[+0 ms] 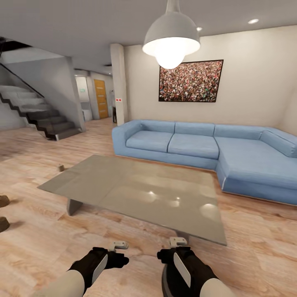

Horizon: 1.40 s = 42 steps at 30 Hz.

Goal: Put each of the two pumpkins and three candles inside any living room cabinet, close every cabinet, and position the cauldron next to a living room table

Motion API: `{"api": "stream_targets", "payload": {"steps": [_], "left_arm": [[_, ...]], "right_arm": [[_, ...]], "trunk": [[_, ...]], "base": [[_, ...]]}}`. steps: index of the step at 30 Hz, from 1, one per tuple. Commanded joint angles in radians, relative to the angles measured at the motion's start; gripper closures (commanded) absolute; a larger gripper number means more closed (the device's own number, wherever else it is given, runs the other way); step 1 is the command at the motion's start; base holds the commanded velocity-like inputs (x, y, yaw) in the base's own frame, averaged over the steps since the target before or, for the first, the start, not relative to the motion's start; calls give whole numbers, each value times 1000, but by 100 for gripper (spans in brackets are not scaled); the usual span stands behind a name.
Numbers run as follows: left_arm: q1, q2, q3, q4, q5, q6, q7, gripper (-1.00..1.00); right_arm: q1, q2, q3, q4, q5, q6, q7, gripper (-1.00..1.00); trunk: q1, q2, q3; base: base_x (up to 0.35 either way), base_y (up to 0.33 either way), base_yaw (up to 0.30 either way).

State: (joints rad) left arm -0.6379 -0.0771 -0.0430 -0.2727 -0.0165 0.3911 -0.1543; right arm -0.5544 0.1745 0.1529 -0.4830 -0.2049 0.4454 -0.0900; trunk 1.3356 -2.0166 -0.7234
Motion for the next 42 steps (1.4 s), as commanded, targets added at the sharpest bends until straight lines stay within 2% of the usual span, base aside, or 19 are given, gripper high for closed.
{"api": "stream_targets", "payload": {"steps": [1, 22, 34, 42], "left_arm": [[0, 0, -4, -2, -2, 5, -2, -100], [0, 0, -5, -2, -3, 5, -2, -100], [0, 0, -4, -3, -2, 4, -3, -100], [0, 0, -4, -2, 1, 6, -4, -100]], "right_arm": [[0, 0, 3, -2, -10, 4, -9, -100], [1, 0, 4, -2, -11, 4, -5, -100], [0, 0, 4, -2, -11, 4, -5, -100], [0, 0, 5, -2, -12, 4, -5, -100]], "trunk": [[-4, 7, 2], [-85, 154, 69], [-85, 154, 79], [-85, 154, 87]], "base": [[0, 0, 90], [0, 0, 13], [-2, 9, 199], [-60, 215, 242]]}}
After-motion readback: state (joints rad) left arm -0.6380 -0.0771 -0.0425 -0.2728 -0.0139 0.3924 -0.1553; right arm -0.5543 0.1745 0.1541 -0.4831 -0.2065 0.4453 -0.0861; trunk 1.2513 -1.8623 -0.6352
